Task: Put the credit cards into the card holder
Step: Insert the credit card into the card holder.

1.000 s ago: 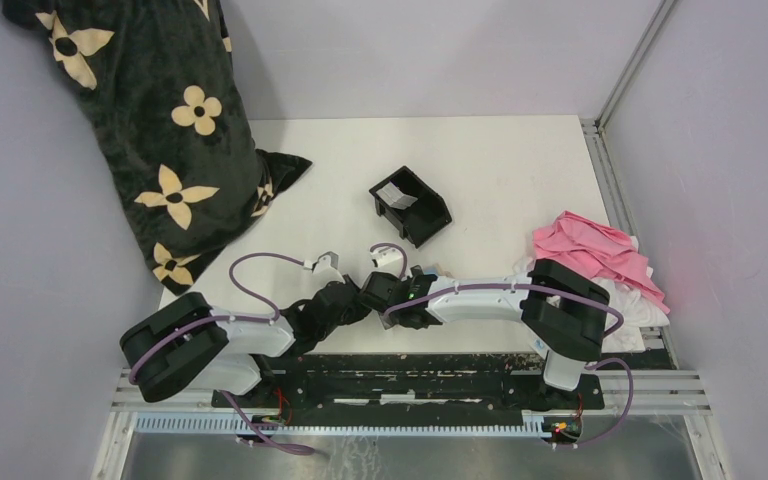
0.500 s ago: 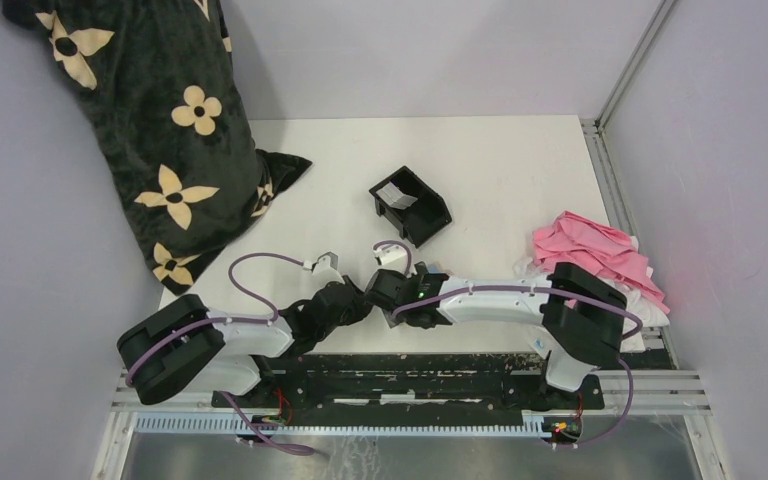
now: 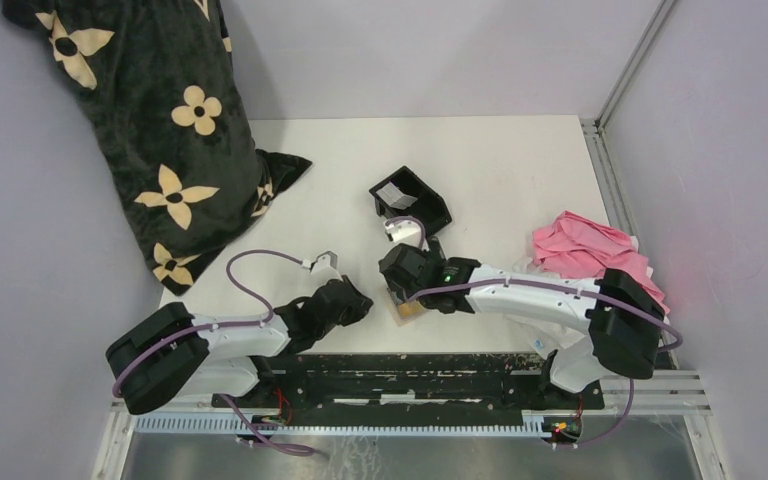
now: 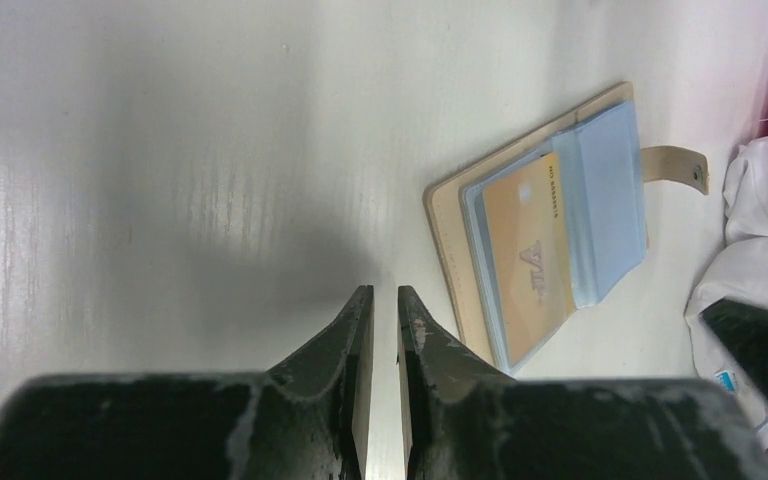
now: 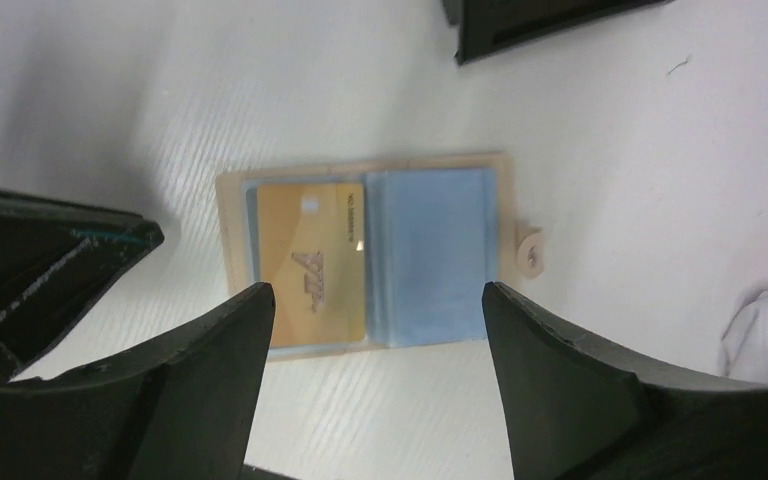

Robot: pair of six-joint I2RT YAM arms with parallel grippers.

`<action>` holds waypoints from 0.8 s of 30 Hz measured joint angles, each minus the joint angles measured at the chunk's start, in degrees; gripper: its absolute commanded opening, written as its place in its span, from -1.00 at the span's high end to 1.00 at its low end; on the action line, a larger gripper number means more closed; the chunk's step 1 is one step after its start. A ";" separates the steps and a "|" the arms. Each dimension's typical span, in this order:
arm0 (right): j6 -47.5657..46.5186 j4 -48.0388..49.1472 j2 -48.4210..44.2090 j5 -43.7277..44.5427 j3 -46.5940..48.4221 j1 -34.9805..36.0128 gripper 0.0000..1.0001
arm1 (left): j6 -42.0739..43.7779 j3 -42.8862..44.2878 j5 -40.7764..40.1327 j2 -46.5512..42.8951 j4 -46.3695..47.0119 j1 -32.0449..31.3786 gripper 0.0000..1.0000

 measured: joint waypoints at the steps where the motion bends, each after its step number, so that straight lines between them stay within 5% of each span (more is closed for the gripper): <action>1: -1.03 0.63 -0.57 0.04 0.00 -0.74 -0.63 | 0.00 0.28 0.00 -0.17 -0.59 0.00 0.57; 8: -7.61 7.39 -4.52 1.75 0.00 -5.05 -0.42 | 0.00 2.25 0.33 2.58 -1.11 0.00 0.57; 24: -15.17 11.08 5.81 -4.98 11.45 -16.44 -0.65 | 0.00 7.91 2.10 15.32 9.35 0.00 0.57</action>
